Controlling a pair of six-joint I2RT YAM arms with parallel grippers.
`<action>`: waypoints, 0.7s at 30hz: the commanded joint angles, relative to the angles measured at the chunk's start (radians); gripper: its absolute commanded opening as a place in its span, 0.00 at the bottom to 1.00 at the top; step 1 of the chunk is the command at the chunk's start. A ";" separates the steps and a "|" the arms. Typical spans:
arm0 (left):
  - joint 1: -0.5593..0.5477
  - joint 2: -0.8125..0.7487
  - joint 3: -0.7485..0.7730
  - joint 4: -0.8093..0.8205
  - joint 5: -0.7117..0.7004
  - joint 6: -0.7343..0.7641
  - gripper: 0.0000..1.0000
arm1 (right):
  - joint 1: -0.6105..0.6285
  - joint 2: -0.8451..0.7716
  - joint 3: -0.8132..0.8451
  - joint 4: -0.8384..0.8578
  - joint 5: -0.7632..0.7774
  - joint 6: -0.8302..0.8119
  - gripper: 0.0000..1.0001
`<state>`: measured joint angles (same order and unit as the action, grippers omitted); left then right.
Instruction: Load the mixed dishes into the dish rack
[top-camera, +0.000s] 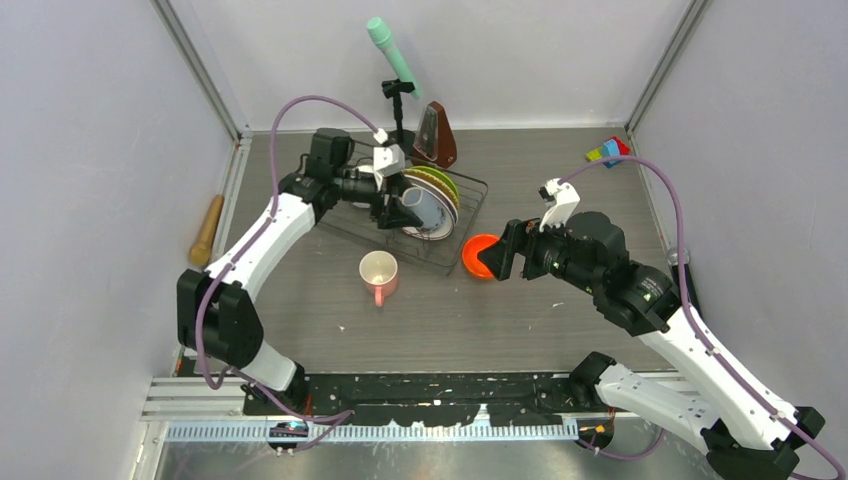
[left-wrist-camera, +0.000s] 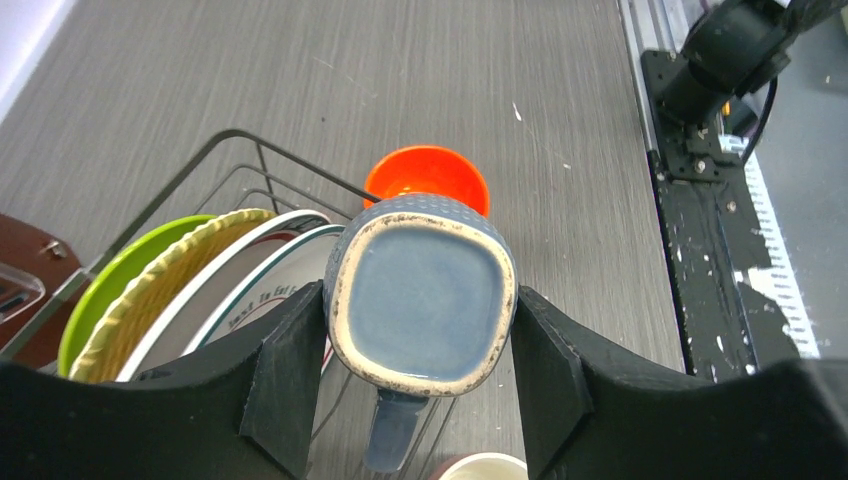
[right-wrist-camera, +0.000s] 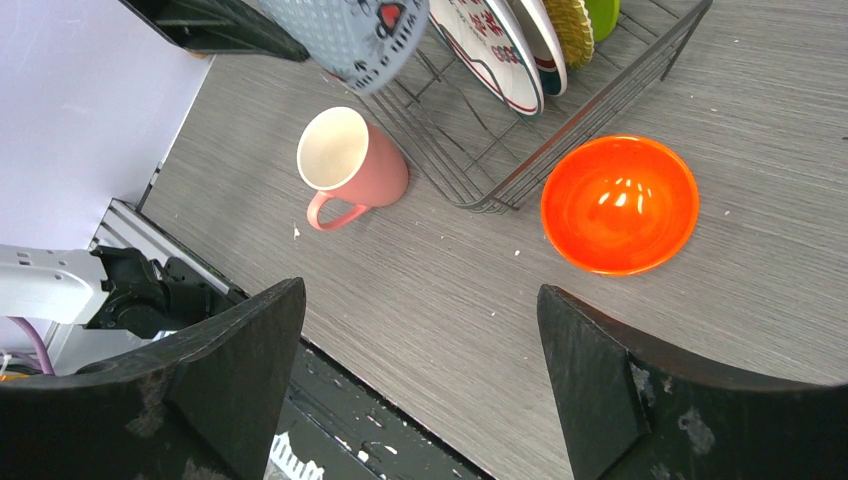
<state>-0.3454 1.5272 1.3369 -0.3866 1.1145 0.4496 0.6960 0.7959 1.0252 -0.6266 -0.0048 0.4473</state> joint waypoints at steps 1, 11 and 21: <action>-0.061 0.018 0.037 -0.013 -0.034 0.096 0.00 | -0.004 -0.008 0.009 0.001 0.002 0.005 0.92; -0.127 0.096 -0.010 0.031 -0.133 0.182 0.00 | -0.005 0.009 0.008 0.013 0.002 0.007 0.92; -0.127 0.228 0.102 -0.232 -0.121 0.424 0.00 | -0.004 0.024 0.013 0.013 0.002 0.007 0.92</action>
<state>-0.4759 1.7363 1.3624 -0.5297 0.9600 0.7441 0.6960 0.8227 1.0248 -0.6319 -0.0048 0.4507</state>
